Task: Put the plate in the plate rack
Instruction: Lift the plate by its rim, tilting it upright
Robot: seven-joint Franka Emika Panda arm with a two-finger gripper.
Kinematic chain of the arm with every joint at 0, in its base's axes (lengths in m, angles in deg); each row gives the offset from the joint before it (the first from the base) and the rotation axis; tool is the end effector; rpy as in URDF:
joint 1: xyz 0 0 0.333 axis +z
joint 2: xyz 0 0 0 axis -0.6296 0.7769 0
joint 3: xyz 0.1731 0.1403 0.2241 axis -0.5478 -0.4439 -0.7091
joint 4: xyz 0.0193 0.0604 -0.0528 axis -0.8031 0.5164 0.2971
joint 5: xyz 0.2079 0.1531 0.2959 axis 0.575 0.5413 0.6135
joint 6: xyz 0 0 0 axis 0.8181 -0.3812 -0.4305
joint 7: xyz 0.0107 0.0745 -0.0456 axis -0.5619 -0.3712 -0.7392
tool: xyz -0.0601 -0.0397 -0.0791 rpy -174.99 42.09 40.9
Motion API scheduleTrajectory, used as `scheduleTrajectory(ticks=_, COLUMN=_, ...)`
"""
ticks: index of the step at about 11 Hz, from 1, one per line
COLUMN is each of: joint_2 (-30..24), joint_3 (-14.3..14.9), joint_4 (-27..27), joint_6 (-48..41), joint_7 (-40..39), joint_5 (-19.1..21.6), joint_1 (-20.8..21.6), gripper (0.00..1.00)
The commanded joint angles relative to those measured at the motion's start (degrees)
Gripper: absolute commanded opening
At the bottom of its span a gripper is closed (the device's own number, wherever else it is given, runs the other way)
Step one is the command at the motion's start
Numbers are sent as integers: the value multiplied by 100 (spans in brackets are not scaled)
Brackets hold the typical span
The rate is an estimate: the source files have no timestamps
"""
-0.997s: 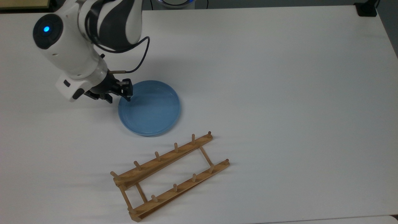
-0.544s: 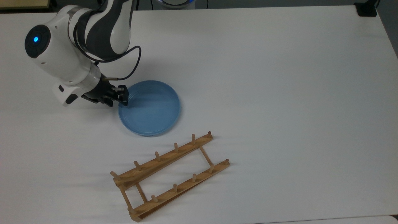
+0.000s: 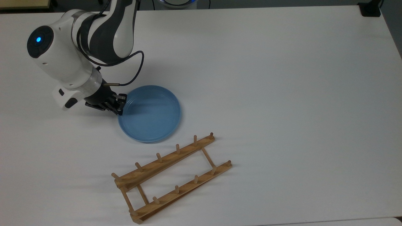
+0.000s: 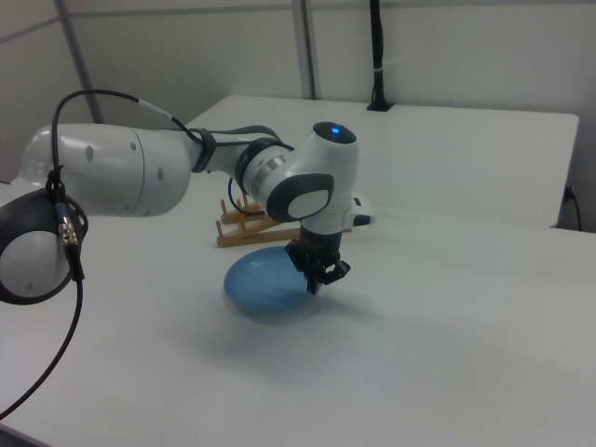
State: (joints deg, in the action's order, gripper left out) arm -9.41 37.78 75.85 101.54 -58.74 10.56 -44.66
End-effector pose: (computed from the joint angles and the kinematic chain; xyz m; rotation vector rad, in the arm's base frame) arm 0.6833 -0.1757 0.3212 -2.9214 0.0362 -0.0058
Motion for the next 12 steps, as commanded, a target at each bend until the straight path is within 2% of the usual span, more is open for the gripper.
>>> scheduleTrajectory(ticks=1, joint_2=61, joint_3=7, joint_4=2, joint_6=143, joint_7=72, joint_5=66, joint_1=89, gripper=0)
scheduleTrajectory(ticks=4, joint_2=17, joint_3=15, joint_4=-6, joint_6=153, joint_7=-7, joint_5=-13, joint_1=133, gripper=0)
scheduleTrajectory(ticks=6, joint_2=-297, joint_3=51, joint_4=-6, joint_6=100, joint_7=-400, joint_5=-179, joint_1=133, gripper=0)
scheduleTrajectory(ticks=10, joint_2=-1264, joint_3=86, joint_4=-85, joint_6=187, joint_7=-1349, joint_5=-916, joint_1=98, gripper=0)
scheduleTrajectory(ticks=12, joint_2=-1494, joint_3=86, joint_4=-531, joint_6=545, joint_7=-1510, joint_5=-1417, joint_1=159, gripper=0)
